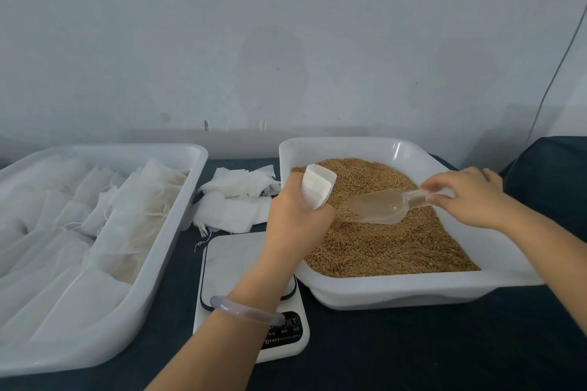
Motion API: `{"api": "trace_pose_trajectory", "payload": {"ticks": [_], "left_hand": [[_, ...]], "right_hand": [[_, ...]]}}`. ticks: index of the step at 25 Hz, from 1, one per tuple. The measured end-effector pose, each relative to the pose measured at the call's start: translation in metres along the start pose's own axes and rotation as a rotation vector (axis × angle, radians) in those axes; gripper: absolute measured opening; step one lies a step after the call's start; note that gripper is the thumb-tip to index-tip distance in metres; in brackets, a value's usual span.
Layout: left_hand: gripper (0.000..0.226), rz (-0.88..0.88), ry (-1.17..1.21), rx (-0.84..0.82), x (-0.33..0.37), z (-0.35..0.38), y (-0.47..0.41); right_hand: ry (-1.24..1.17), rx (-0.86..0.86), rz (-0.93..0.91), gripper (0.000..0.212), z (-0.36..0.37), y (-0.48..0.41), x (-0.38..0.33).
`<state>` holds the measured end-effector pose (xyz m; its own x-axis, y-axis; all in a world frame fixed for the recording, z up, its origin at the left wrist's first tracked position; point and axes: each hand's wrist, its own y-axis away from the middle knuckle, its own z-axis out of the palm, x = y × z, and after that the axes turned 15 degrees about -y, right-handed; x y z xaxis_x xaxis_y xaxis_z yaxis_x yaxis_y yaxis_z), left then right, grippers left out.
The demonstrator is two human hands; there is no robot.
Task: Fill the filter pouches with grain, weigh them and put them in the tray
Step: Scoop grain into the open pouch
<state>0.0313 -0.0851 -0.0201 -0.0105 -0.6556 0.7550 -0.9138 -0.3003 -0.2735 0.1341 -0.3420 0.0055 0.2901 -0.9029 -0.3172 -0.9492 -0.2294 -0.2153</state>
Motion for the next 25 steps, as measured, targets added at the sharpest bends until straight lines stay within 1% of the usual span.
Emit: {"api": "trace_pose_trajectory", "payload": {"ticks": [2,4,6,8,10,13,16,17,21,23,25], "left_hand": [[0.025,0.004,0.003,-0.002,0.0,0.0,0.001],[0.025,0.006,0.0,-0.012,0.001,0.0,0.001],[0.026,0.007,-0.002,-0.022,0.001,0.0,0.001],[0.026,0.002,-0.006,-0.025,0.002,0.0,0.001],[0.027,0.002,-0.014,-0.026,0.002,-0.001,0.001],[0.027,0.009,-0.026,-0.035,0.002,0.0,0.002],[0.027,0.016,-0.044,-0.037,0.002,0.0,0.002],[0.027,0.02,-0.051,-0.035,0.002,0.0,0.002],[0.026,0.034,-0.078,-0.028,0.002,0.001,0.001],[0.026,0.04,-0.083,-0.034,0.002,0.001,0.001],[0.027,0.045,-0.077,-0.039,0.002,0.001,0.001]], "right_hand": [[-0.06,-0.009,-0.012,0.028,-0.01,0.003,0.0],[-0.273,-0.036,-0.028,0.028,-0.022,0.007,-0.002],[-0.48,-0.045,-0.027,0.024,-0.04,0.009,-0.009],[-0.567,-0.029,-0.041,0.016,-0.06,0.009,-0.017],[-0.582,-0.027,-0.1,0.018,-0.079,0.009,-0.027],[-0.445,-0.029,-0.222,0.021,-0.101,0.008,-0.047],[-0.15,0.069,-0.377,0.021,-0.113,0.007,-0.062],[-0.089,0.109,-0.413,0.021,-0.115,0.007,-0.066],[0.022,0.24,-0.507,0.02,-0.119,0.011,-0.08],[0.083,0.271,-0.563,0.036,-0.122,0.013,-0.083],[0.125,0.279,-0.589,0.048,-0.124,0.014,-0.085]]}}
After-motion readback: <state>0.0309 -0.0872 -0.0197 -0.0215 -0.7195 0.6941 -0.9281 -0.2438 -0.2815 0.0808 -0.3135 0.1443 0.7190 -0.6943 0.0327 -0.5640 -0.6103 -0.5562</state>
